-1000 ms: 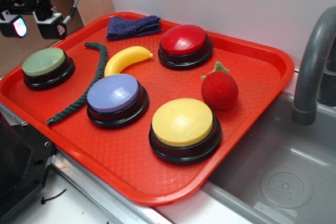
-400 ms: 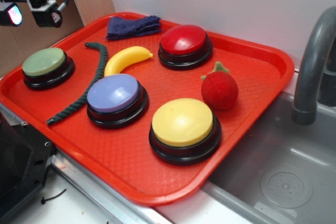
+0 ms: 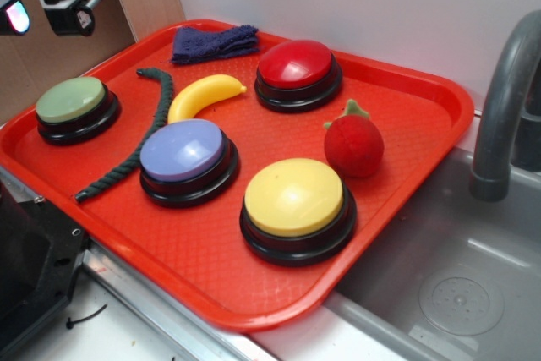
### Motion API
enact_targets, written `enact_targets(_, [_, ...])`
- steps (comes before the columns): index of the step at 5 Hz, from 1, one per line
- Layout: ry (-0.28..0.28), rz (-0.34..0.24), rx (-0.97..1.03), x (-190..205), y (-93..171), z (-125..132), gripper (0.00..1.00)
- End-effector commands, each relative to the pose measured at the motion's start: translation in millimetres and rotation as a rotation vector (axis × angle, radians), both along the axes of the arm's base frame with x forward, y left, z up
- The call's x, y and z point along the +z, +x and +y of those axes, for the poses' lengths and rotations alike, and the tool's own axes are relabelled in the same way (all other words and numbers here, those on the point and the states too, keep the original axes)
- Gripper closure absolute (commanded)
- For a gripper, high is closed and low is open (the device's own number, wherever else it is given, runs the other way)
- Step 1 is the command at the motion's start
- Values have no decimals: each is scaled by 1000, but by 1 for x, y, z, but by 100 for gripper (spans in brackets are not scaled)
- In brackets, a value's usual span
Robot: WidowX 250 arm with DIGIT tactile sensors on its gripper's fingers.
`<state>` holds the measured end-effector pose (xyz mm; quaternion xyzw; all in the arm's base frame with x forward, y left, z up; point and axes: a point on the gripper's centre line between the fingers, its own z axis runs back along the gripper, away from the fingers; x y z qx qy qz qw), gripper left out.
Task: Push the green button.
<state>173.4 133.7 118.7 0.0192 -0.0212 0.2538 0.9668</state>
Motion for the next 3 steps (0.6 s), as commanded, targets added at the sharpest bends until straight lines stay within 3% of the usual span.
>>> enact_targets(1, [47,-59,16,26,-2,9,0])
enact_targets(3, [73,-90,-15,42,-6,2,0])
